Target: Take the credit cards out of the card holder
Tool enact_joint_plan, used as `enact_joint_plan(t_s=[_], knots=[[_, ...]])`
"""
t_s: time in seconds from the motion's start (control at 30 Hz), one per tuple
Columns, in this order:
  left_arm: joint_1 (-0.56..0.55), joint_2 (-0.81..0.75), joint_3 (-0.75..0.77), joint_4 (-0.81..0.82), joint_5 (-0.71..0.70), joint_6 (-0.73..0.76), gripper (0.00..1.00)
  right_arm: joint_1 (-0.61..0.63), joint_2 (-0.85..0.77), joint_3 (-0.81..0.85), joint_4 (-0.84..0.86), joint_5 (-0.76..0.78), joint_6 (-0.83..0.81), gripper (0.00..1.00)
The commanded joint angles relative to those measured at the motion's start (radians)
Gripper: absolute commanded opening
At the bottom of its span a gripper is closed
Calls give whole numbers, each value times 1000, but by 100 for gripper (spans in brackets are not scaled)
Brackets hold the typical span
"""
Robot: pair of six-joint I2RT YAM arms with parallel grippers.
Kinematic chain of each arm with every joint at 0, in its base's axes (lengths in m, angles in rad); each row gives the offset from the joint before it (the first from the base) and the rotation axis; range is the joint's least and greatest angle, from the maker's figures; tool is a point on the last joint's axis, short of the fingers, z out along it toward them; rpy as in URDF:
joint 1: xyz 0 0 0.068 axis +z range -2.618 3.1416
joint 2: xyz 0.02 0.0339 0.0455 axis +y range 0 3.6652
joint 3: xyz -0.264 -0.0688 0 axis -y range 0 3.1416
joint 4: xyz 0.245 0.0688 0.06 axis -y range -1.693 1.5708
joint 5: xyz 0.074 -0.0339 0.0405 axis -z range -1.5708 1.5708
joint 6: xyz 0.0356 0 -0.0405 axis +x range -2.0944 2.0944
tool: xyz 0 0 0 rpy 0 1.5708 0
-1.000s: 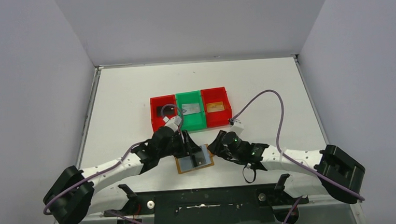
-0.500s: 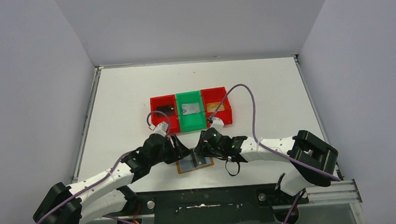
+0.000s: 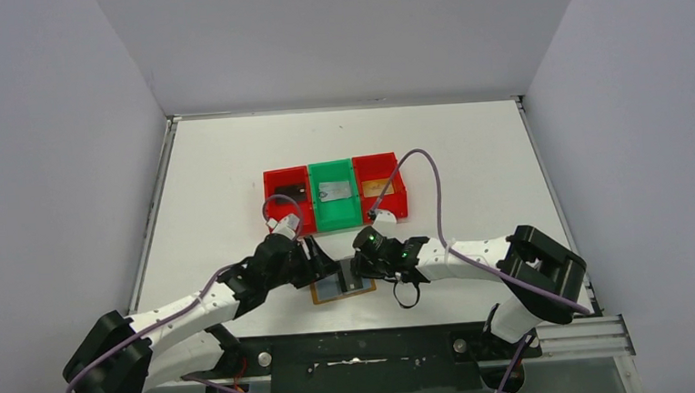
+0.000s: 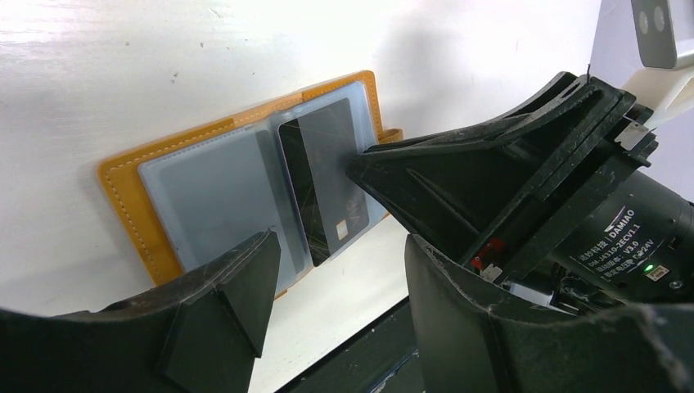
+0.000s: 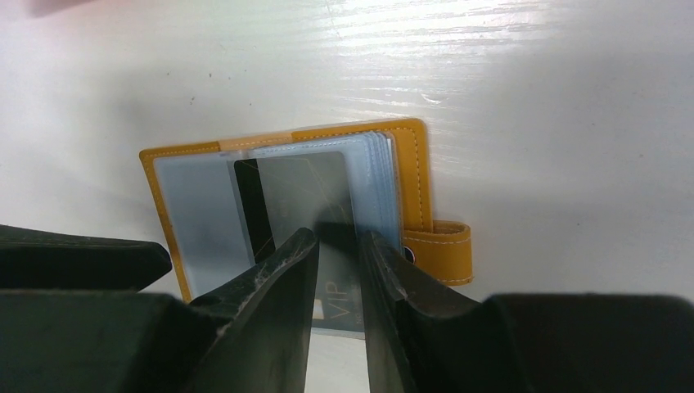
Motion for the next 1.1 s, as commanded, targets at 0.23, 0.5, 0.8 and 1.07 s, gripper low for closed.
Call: enact_joint_plan(t_s=[0.23, 0.5, 0.8, 1.07], knots=[[9, 123, 24, 153, 73, -7, 57, -4, 11, -19, -4, 22, 66, 23], [13, 232, 45, 196, 69, -40, 57, -18, 1, -47, 12, 7, 84, 21], [11, 301, 34, 249, 96, -61, 46, -28, 5, -53, 13, -4, 91, 20], [11, 302, 7, 281, 105, -72, 33, -33, 10, -57, 21, -12, 95, 19]])
